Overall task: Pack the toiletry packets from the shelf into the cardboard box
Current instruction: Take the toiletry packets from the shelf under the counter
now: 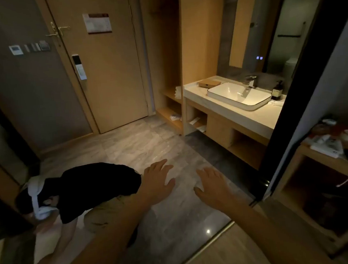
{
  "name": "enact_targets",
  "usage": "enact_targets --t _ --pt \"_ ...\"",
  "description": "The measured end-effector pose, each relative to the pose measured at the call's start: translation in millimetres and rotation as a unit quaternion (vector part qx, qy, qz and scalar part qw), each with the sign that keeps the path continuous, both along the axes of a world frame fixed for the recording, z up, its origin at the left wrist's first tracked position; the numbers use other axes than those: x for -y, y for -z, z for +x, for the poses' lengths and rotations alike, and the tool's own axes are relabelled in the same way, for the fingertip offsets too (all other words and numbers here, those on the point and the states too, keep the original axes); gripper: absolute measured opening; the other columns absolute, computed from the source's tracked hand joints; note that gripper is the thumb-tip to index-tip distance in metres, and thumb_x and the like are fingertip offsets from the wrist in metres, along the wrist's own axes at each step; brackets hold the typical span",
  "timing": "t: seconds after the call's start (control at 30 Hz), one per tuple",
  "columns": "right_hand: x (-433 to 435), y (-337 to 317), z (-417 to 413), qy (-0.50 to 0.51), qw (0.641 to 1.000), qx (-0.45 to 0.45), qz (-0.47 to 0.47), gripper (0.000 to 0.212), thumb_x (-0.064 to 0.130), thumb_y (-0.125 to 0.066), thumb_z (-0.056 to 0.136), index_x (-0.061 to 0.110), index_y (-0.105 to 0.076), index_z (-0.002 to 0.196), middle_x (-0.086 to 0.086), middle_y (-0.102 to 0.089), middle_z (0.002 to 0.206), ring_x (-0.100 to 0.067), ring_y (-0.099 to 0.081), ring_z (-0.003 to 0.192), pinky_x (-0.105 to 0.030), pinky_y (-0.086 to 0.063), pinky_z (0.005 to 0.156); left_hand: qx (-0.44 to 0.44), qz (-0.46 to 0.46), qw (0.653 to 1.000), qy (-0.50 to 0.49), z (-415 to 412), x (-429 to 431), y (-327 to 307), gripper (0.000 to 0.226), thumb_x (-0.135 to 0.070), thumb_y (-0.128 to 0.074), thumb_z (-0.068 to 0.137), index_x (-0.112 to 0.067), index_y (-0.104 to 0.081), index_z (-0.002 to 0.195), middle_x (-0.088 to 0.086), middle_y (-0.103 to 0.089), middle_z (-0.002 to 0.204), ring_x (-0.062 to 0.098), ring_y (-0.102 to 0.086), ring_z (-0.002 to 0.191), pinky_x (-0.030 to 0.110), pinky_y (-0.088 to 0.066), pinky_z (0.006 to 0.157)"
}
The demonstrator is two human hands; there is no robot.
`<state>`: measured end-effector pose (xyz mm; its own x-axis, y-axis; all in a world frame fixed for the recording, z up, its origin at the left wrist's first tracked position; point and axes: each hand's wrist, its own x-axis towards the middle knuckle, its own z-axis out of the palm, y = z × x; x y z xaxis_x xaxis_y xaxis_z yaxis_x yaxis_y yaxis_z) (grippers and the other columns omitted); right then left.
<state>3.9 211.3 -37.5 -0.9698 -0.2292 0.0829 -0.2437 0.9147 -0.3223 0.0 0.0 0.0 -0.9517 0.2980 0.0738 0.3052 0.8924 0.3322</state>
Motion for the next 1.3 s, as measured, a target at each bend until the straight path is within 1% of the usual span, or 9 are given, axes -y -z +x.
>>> enact_targets --t 0.07,0.23,0.4,0.6,0.7,0.8,1.0,1.13,1.3 --pt "-2 5 -19 0.007 1.000 0.008 -0.016 0.065 0.044 -0.052 0.090 0.018 -0.028 0.144 -0.009 -0.036 0.146 -0.025 -0.032 0.135 -0.038 -0.025 0.113 -0.011 -0.005 1.000 -0.009 -19 0 3 0.065 -0.054 -0.028 0.083 -0.025 -0.035 0.141 0.003 -0.023 0.156 0.025 -0.019 0.142 0.043 -0.015 0.116" --pt "-2 9 -85 0.017 1.000 0.015 -0.003 0.063 0.044 -0.054 0.088 0.019 -0.033 0.142 -0.008 -0.040 0.143 -0.025 -0.035 0.134 -0.041 -0.027 0.113 -0.023 -0.013 0.999 -0.021 -86 3 17 0.071 -0.060 -0.020 0.080 -0.027 -0.034 0.142 0.001 -0.022 0.156 0.024 -0.015 0.143 0.042 -0.008 0.115" --pt "6 7 -164 0.017 1.000 0.020 0.000 0.062 0.048 -0.055 0.085 0.024 -0.034 0.139 -0.004 -0.046 0.138 -0.025 -0.041 0.130 -0.044 -0.034 0.108 -0.010 0.000 1.000 -0.019 -170 10 18 0.064 -0.053 -0.028 0.083 -0.028 -0.033 0.142 0.001 -0.022 0.156 0.023 -0.015 0.143 0.041 -0.007 0.115" --pt "16 -1 -254 0.029 0.999 0.014 0.004 0.057 0.044 -0.055 0.088 0.019 -0.038 0.137 -0.005 -0.047 0.135 -0.023 -0.041 0.129 -0.041 -0.031 0.111 -0.011 0.018 1.000 -0.005 -266 16 19 0.085 -0.065 -0.010 0.070 -0.026 -0.033 0.142 0.001 -0.024 0.155 0.023 -0.018 0.142 0.040 -0.008 0.115" --pt "19 3 -286 0.024 0.999 0.026 0.001 0.056 0.045 -0.055 0.087 0.020 -0.039 0.135 -0.005 -0.049 0.133 -0.023 -0.042 0.127 -0.040 -0.032 0.110 0.003 0.027 1.000 -0.003 -299 14 22 0.078 -0.062 -0.017 0.076 -0.025 -0.033 0.143 0.002 -0.024 0.155 0.022 -0.017 0.143 0.040 -0.007 0.115" --pt "21 5 -317 0.022 1.000 0.023 0.000 0.055 0.045 -0.056 0.087 0.019 -0.041 0.133 -0.004 -0.050 0.132 -0.022 -0.044 0.125 -0.038 -0.033 0.109 0.009 0.030 0.999 -0.003 -329 12 25 0.068 -0.053 -0.028 0.081 -0.025 -0.032 0.143 0.002 -0.024 0.155 0.022 -0.017 0.143 0.040 -0.007 0.116" --pt "23 19 -384 0.003 0.999 0.026 -0.023 0.045 0.051 -0.055 0.086 0.025 -0.046 0.122 0.001 -0.057 0.120 -0.018 -0.053 0.112 -0.039 -0.042 0.102 0.021 0.036 0.999 -0.016 -393 8 32 0.062 -0.050 -0.033 0.085 -0.025 -0.034 0.141 0.001 -0.026 0.154 0.021 -0.019 0.142 0.041 -0.009 0.116" --pt "18 15 -430 -0.005 0.999 0.013 -0.033 0.054 0.044 -0.057 0.085 0.021 -0.044 0.133 -0.003 -0.055 0.126 -0.021 -0.050 0.119 -0.039 -0.039 0.105 0.020 0.026 0.999 -0.026 -435 6 30 0.067 -0.052 -0.030 0.080 -0.025 -0.036 0.141 0.001 -0.027 0.154 0.021 -0.020 0.142 0.042 -0.011 0.117" --pt "10 15 -491 -0.022 0.999 0.021 -0.033 0.059 0.048 -0.053 0.086 0.023 -0.038 0.137 -0.005 -0.051 0.131 -0.024 -0.046 0.122 -0.039 -0.037 0.106 -0.006 0.012 0.999 -0.036 -496 2 23 0.065 -0.051 -0.032 0.081 -0.024 -0.037 0.140 0.003 -0.030 0.153 0.022 -0.023 0.141 0.041 -0.014 0.115"
